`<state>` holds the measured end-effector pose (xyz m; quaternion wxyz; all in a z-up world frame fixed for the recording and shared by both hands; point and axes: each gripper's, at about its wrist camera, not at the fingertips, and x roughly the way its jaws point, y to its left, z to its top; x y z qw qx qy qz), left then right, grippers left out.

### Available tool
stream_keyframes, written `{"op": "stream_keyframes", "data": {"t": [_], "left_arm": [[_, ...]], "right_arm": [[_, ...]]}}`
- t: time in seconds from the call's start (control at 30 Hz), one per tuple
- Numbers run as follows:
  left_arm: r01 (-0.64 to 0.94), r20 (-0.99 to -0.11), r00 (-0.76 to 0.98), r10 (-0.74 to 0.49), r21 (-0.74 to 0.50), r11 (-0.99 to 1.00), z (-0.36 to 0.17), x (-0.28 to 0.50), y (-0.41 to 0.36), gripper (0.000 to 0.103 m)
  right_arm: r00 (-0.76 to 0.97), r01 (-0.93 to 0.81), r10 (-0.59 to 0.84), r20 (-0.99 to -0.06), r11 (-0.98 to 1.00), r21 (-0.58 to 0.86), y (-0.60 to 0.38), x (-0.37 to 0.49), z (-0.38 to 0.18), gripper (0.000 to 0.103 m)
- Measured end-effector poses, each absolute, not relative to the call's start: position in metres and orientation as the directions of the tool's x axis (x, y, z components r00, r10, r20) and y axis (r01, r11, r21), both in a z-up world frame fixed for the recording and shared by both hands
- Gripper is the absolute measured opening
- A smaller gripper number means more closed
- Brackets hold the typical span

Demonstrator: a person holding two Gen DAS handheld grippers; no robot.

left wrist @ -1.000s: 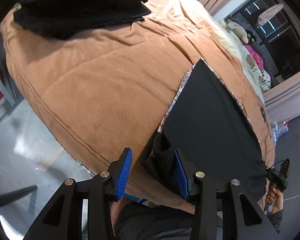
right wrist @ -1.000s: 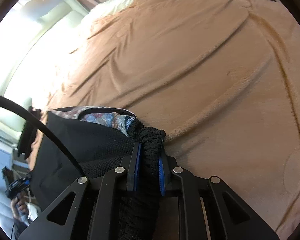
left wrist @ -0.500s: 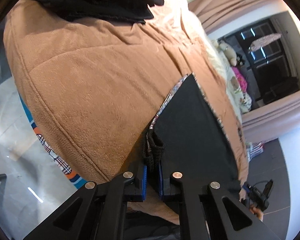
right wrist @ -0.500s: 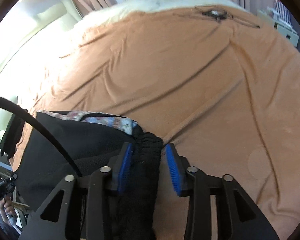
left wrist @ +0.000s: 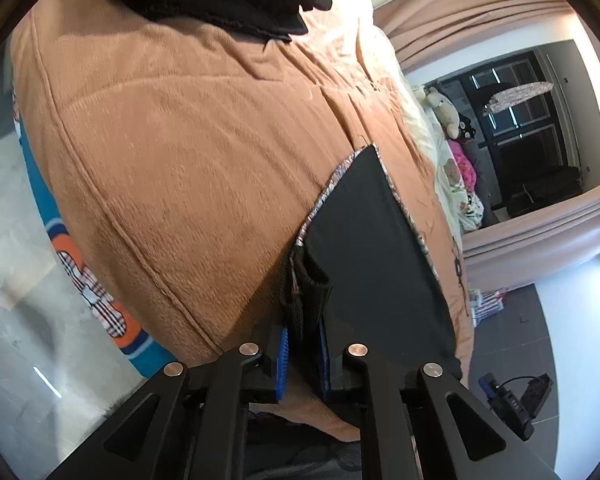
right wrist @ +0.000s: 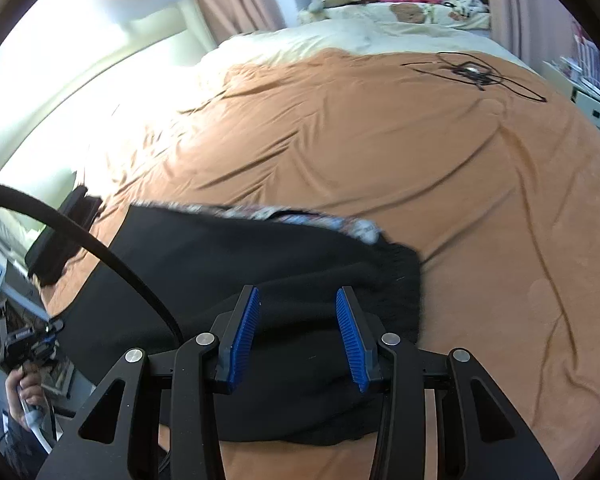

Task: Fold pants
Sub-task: 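Pull the pants flat with the left gripper while the right gripper opens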

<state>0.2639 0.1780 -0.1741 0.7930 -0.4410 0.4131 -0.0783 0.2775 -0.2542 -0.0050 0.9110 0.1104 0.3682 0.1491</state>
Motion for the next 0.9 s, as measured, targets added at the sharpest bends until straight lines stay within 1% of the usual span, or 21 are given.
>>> {"op": "stream_keyframes", "data": {"t": [0.1, 0.17, 0.3, 0.5, 0.67, 0.7, 0.73, 0.8, 0.9], "left_arm": [[-0.235, -0.572, 0.637, -0.516, -0.782, 0.577, -0.181, 0.263, 0.171, 0.019], [-0.227, -0.561, 0.634, -0.532, -0.793, 0.565, -0.183, 0.263, 0.168, 0.019], [-0.212, -0.542, 0.634, -0.552, -0.808, 0.549, -0.187, 0.263, 0.161, 0.024], [-0.203, -0.525, 0.645, -0.556, -0.819, 0.537, -0.188, 0.268, 0.16, 0.024], [-0.192, -0.506, 0.651, -0.566, -0.831, 0.523, -0.189, 0.264, 0.159, 0.024], [-0.186, -0.499, 0.648, -0.575, -0.836, 0.516, -0.19, 0.263, 0.159, 0.022], [-0.187, -0.5, 0.648, -0.575, -0.836, 0.516, -0.191, 0.262, 0.16, 0.013], [-0.188, -0.499, 0.649, -0.574, -0.837, 0.514, -0.191, 0.26, 0.162, 0.006], [-0.174, -0.471, 0.665, -0.58, -0.853, 0.493, -0.188, 0.256, 0.165, 0.005]], "right_arm": [[0.665, -0.206, 0.364, -0.652, 0.929, 0.308, -0.238, 0.28, -0.011, 0.038], [0.654, -0.213, 0.374, -0.657, 0.925, 0.315, -0.224, 0.279, -0.018, 0.038], [0.629, -0.226, 0.397, -0.669, 0.916, 0.331, -0.203, 0.285, -0.022, 0.039], [0.577, -0.291, 0.457, -0.677, 0.89, 0.352, -0.159, 0.291, -0.027, 0.038], [0.543, -0.321, 0.479, -0.69, 0.877, 0.357, -0.125, 0.294, -0.035, 0.038], [0.536, -0.33, 0.485, -0.691, 0.873, 0.358, -0.119, 0.295, -0.037, 0.038], [0.529, -0.339, 0.491, -0.692, 0.87, 0.358, -0.112, 0.296, -0.039, 0.038], [0.517, -0.354, 0.5, -0.694, 0.864, 0.359, -0.1, 0.296, -0.039, 0.038], [0.487, -0.41, 0.535, -0.691, 0.838, 0.36, -0.077, 0.294, -0.042, 0.038]]}}
